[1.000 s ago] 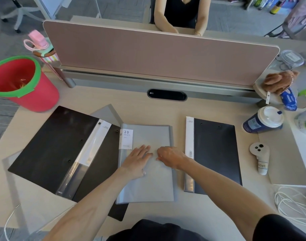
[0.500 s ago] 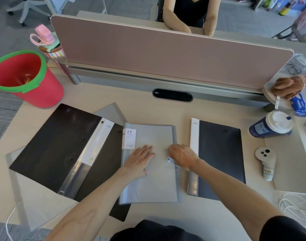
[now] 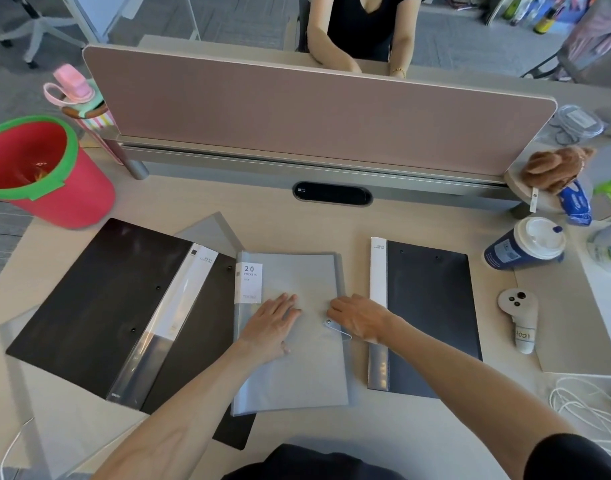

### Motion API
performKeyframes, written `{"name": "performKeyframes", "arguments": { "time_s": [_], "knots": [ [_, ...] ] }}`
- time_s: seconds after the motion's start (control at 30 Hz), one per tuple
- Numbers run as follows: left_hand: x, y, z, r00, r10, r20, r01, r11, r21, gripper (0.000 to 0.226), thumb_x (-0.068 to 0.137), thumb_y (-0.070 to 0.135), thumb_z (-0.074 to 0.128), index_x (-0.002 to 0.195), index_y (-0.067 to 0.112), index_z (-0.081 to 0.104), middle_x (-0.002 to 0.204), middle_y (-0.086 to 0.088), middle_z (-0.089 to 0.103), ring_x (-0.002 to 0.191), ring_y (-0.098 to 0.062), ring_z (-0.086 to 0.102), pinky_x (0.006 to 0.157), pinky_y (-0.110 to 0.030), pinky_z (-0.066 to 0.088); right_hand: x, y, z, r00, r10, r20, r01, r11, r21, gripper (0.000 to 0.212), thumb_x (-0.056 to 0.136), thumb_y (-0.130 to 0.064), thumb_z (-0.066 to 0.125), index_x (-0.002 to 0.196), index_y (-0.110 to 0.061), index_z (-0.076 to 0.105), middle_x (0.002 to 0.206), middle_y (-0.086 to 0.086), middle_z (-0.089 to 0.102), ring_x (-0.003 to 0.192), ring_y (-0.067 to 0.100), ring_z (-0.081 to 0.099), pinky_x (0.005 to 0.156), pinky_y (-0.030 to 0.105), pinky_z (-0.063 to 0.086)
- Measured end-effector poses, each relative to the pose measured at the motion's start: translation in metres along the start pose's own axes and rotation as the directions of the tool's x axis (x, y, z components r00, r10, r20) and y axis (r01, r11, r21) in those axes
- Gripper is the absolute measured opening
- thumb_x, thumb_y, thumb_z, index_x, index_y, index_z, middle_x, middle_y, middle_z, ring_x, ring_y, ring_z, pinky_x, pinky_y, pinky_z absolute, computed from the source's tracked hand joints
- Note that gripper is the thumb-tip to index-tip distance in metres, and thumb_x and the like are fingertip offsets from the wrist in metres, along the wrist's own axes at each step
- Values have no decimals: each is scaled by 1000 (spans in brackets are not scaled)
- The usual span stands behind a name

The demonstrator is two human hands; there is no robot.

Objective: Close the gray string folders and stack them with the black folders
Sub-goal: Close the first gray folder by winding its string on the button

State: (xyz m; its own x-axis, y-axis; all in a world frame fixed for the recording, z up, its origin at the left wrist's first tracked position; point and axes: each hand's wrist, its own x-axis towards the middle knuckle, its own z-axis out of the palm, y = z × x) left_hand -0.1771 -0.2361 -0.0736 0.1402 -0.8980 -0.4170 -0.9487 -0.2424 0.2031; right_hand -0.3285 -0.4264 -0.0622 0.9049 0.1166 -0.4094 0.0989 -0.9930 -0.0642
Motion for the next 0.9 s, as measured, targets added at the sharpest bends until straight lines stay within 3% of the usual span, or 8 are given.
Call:
{"name": "performKeyframes", "arguments": {
  "time_s": [0.27,0.37,0.53,0.63,0.73,0.8,0.9],
  "knots": [
    [0,6,0,1000,-26,1,26,999,25,77,87,28,64,149,12,21,163,-10,-2,150,-28,-4,120,-42,3,-4,-10,-3,961,276,2,-261,907,330,19,91,-15,51,103,-13,65,104,8,59,102,26,53,79,32,45],
    [-2,7,-1,1000,-25,19,25,999,34,77,88,28,63,150,12,20,163,-10,-3,150,-28,-6,120,-42,2,-6,-21,-1,935,353,19,-341,887,312,22,87,-11,49,103,-11,65,104,9,59,100,27,55,78,33,46],
    [-7,6,-9,999,-39,14,39,999,17,76,85,27,67,148,13,26,163,-8,5,151,-25,2,120,-40,8,0,-31,-13,946,324,-19,-323,946,31,32,94,-23,39,108,-5,62,110,14,61,102,32,57,82,40,45],
    [-17,5,-14,997,-80,-19,80,997,-8,66,86,24,65,143,13,34,161,-8,15,149,-24,8,118,-41,16,1,-29,-17,927,373,40,-374,926,41,32,94,-23,39,115,-8,57,115,12,60,102,29,57,84,39,46],
    [-35,6,-11,987,-162,-14,161,986,-38,58,91,21,55,145,16,32,161,-7,12,149,-24,7,117,-48,17,-6,-27,-20,931,359,64,-364,924,117,32,91,-19,45,122,-12,53,118,10,59,103,29,58,86,39,48],
    [-48,8,-9,974,-227,1,226,970,-85,57,93,21,51,146,20,30,161,-6,8,149,-24,4,117,-52,19,-12,-28,-19,907,413,87,-420,860,289,32,90,-14,50,122,-14,54,121,8,58,105,29,59,88,37,51],
    [-67,13,-8,925,-379,6,369,895,-250,57,92,22,51,145,21,29,161,-8,0,149,-29,2,113,-52,29,-15,-32,-12,822,541,177,-512,567,646,33,89,-8,50,121,-13,58,124,9,54,104,28,58,82,28,47]
  ]
}}
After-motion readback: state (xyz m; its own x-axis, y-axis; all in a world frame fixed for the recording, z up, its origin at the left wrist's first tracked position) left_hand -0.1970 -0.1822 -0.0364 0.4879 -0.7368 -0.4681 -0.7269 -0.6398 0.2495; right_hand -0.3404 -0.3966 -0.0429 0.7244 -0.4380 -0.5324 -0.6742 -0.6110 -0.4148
